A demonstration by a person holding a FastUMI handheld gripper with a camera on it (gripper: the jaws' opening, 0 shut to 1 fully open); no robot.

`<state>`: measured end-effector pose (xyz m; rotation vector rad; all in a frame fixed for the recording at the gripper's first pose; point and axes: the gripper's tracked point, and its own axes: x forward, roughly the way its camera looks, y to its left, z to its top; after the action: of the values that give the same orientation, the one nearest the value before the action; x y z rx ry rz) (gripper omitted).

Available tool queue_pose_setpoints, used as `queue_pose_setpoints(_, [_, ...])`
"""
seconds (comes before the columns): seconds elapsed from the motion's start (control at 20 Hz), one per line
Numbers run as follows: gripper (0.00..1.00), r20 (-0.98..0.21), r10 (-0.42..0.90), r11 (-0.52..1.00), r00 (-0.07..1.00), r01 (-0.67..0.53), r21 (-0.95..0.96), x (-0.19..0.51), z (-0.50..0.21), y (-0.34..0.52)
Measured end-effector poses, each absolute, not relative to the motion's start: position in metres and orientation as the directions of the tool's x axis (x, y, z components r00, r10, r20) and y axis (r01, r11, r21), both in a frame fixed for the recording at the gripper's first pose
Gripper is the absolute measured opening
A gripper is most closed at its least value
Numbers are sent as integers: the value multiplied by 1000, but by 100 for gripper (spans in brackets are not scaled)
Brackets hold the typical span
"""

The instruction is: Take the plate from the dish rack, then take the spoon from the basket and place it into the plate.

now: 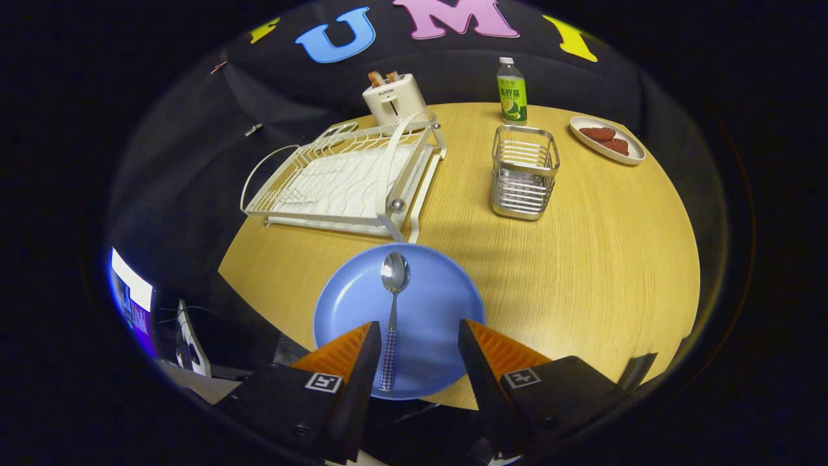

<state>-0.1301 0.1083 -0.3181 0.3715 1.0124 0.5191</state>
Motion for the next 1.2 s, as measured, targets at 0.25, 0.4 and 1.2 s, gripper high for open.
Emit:
queue_pose_setpoints(0.25, [97, -638, 524, 846, 564, -261, 465, -83, -271, 81])
queue_pose_setpoints(0.4, [99, -573, 487, 866, 659, -276, 418, -51, -233, 62])
queue_pose_setpoints(1.2, [96, -117, 240, 960, 964, -218, 176, 6, -21, -34])
